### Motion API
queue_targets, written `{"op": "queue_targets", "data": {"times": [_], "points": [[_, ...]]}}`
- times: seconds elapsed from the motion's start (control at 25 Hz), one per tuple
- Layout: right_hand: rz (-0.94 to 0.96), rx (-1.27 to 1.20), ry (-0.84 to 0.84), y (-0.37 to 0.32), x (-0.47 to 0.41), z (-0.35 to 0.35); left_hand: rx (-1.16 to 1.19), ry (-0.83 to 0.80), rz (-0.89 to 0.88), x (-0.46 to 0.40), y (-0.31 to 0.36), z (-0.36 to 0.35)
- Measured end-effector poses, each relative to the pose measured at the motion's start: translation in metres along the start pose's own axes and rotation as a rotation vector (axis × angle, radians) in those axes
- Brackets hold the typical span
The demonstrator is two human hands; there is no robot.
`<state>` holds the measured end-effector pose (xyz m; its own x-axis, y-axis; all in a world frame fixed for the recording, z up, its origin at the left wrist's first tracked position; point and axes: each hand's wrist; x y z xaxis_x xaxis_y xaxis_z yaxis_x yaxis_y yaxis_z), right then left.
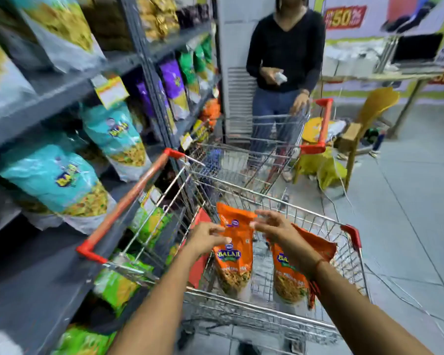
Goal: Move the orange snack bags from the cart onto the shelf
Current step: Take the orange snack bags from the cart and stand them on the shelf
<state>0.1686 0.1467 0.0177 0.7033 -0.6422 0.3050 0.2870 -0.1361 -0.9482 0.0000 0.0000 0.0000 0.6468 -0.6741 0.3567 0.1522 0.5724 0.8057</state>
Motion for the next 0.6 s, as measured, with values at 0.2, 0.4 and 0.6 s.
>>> {"op": "queue_targets", "data": {"times": [0.2, 0.4, 0.6], "points": [[-0.257, 0.179, -0.075, 0.152, -0.084, -0.012, -0.295, -0.115, 0.31, -0.082, -0.122, -0.045], [-0.481, 0.343, -0.209, 0.268, -0.145, -0.032, -0.418, -0.327, 0.547, -0.141, -0.204, -0.092], [-0.552, 0.432, -0.338, 0.33, -0.16, -0.045, -0.274, -0.399, 0.664, -0.169, -0.238, -0.124]]}}
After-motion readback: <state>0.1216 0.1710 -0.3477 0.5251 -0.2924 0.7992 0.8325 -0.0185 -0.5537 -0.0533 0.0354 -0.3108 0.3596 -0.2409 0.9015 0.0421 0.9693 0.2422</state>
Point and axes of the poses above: each hand's wrist, its own x-axis away from the middle knuckle, its own z-axis out of the back of the hand, y = z × x, and after that the axes turned 3 degrees about y, right-handed
